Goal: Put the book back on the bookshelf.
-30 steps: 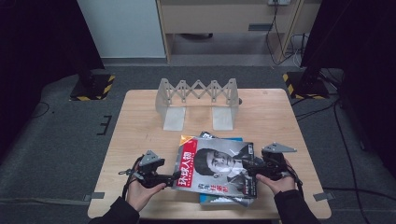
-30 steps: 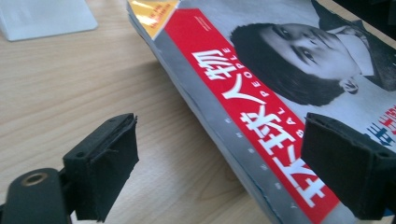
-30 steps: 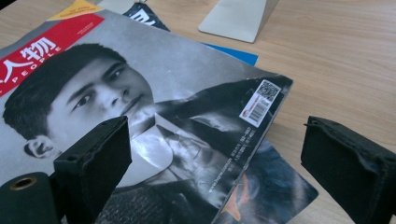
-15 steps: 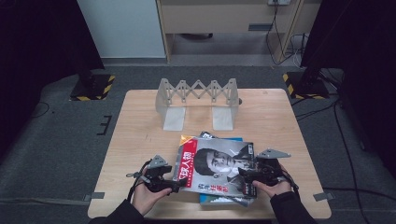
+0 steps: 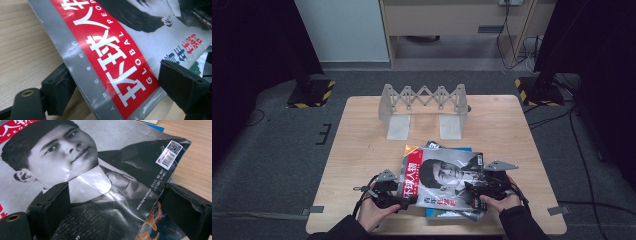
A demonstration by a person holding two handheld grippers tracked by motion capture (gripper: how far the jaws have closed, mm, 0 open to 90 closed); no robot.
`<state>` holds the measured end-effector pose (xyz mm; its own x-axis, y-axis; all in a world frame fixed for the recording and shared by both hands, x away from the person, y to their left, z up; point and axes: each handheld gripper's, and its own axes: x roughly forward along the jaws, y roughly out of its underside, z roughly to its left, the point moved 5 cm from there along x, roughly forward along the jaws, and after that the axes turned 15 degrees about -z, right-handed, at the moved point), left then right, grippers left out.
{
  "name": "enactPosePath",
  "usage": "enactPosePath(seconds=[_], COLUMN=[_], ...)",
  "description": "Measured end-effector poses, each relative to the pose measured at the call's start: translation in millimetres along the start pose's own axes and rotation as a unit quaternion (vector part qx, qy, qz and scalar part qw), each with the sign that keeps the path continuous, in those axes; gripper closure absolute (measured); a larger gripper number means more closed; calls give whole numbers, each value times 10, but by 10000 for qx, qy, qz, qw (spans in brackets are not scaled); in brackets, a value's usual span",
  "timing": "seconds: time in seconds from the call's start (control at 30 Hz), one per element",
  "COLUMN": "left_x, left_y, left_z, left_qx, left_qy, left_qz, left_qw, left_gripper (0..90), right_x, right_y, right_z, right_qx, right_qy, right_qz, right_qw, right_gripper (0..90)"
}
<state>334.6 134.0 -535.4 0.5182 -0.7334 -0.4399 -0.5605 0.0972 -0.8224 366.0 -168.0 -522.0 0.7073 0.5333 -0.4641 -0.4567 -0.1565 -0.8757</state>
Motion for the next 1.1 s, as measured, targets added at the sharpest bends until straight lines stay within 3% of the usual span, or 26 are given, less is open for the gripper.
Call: enactPosePath(seconds=[0.2,0.33,0.57,0.67,0.77,0.87,1.1], left_x=[-44,-143,-168,-139,-84,-62,-71], left_y=[-36,-151,-231,-229,-204,-213,-282], left_z=[14,1,-35,-62,-124,-134,-99], left_qx=[-247,-342,-400,-533,-513,-551,-812], left_qy=[146,287,406,605,743,752,763], left_qz=[-13,-339,-657,-686,-571,-537,-589], left_qw=[9996,9984,9962,9944,9943,9942,9920], left_gripper=[211,291,293,303,325,335,466], right_x=[7,14,23,25,29,29,29], right_y=[9,15,20,23,24,25,21], right_z=[-5,-7,-2,3,6,6,-4], right_qx=[32,32,61,63,86,70,61], right_qy=[-11,-10,-12,-16,-9,-15,-43], right_qz=[-13,-21,-42,-29,-36,-32,-19], right_qw=[10000,10000,10000,10000,10000,10000,10000], right_gripper=[86,84,76,70,64,64,62])
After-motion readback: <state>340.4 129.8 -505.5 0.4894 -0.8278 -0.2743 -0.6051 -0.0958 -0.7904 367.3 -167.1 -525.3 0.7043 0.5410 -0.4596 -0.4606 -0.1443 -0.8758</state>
